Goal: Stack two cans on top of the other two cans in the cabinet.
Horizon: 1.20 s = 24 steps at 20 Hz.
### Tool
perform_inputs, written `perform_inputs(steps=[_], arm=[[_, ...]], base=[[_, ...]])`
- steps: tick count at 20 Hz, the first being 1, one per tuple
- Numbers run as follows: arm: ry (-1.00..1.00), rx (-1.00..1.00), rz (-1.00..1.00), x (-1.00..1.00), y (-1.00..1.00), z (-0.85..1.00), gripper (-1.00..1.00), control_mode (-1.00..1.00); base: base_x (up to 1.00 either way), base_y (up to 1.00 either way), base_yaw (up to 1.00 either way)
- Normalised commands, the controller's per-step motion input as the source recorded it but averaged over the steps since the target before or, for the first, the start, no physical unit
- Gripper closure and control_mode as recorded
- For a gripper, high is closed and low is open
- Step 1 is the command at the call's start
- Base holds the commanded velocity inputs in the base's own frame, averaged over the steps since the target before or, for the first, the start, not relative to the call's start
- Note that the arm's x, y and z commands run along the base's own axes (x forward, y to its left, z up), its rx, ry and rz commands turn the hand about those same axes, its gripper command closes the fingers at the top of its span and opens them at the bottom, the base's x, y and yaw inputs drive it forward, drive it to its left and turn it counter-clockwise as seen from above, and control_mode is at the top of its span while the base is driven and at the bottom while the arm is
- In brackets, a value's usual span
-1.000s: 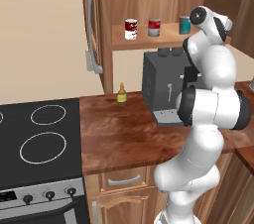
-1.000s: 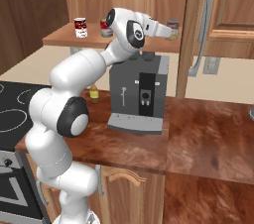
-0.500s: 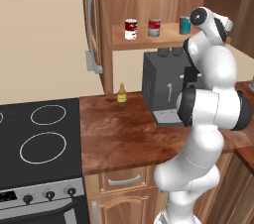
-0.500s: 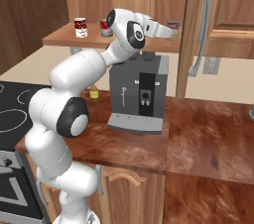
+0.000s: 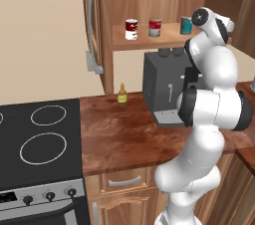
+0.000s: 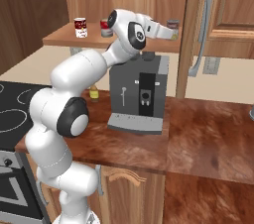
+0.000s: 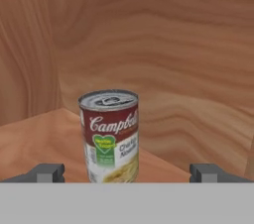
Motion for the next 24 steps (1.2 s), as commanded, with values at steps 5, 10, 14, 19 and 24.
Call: perform_inputs(steps=[5,10,14,19,24], arm=[[0.0,0.0,0.0,0.0,-0.02,-0.06,-1.0,-1.0],[0.0,0.0,0.0,0.04,0.0,0.0,-1.0,-1.0],[0.0,0.0,0.0,0.12,0.0,0.0,-1.0,-1.0],[0.0,0.0,0.0,0.12,0.0,0.0,-1.0,-1.0],[0.0,0.0,0.0,0.14,0.0,0.0,-1.0,-1.0]], base=[[0.0,0.0,0.0],[0.0,0.0,0.0],[0.0,0.0,0.0],[0.0,0.0,0.0],[0.0,0.0,0.0]])
